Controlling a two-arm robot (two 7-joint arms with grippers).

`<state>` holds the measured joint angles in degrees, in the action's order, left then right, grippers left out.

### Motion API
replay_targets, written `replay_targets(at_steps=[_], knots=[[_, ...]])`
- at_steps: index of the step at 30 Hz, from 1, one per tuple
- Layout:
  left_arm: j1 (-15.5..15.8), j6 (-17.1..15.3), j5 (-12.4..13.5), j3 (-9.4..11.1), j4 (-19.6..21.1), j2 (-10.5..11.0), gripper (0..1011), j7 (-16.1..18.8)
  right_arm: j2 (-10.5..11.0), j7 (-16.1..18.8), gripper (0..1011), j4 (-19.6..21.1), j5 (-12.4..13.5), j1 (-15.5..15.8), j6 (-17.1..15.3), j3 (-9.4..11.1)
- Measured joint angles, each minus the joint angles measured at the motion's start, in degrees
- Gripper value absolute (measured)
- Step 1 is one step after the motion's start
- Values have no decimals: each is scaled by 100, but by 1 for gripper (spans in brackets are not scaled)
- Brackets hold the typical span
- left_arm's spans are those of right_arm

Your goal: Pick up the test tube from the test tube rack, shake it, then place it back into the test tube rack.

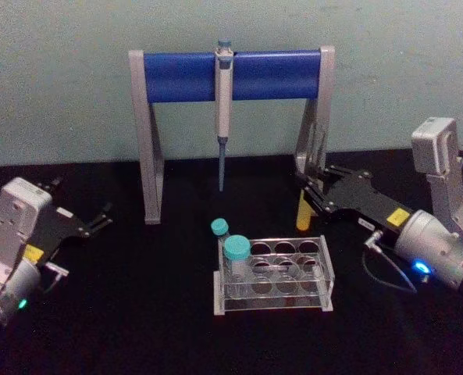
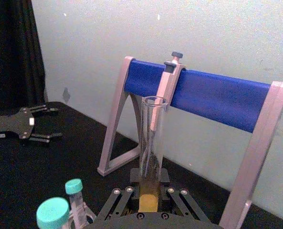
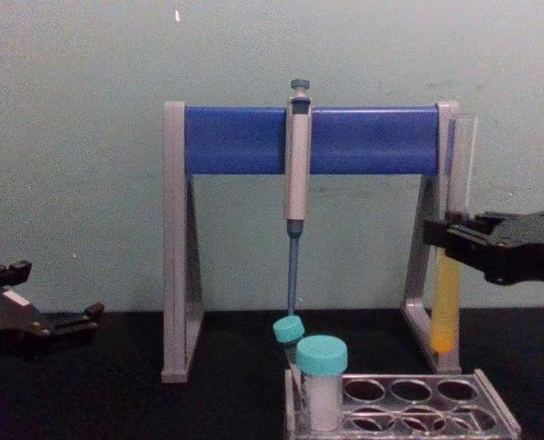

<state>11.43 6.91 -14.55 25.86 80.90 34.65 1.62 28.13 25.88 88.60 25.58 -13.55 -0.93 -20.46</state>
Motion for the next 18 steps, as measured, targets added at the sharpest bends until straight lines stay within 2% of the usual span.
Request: replay_targets(at_steps=[7, 10, 15, 18], knots=[[0, 0, 0, 0, 0, 0, 1010, 0, 297, 44, 229, 516, 38, 340, -272, 83], [0, 0, 0, 0, 0, 0, 1010, 0, 388, 164, 229, 695, 134, 449, -361, 71], [0, 0, 0, 0, 0, 0, 1010, 0, 360, 362, 229, 703, 272, 388, -359, -59], [0, 0, 0, 0, 0, 0, 1010, 0, 232, 480, 229, 488, 335, 190, -265, -199]])
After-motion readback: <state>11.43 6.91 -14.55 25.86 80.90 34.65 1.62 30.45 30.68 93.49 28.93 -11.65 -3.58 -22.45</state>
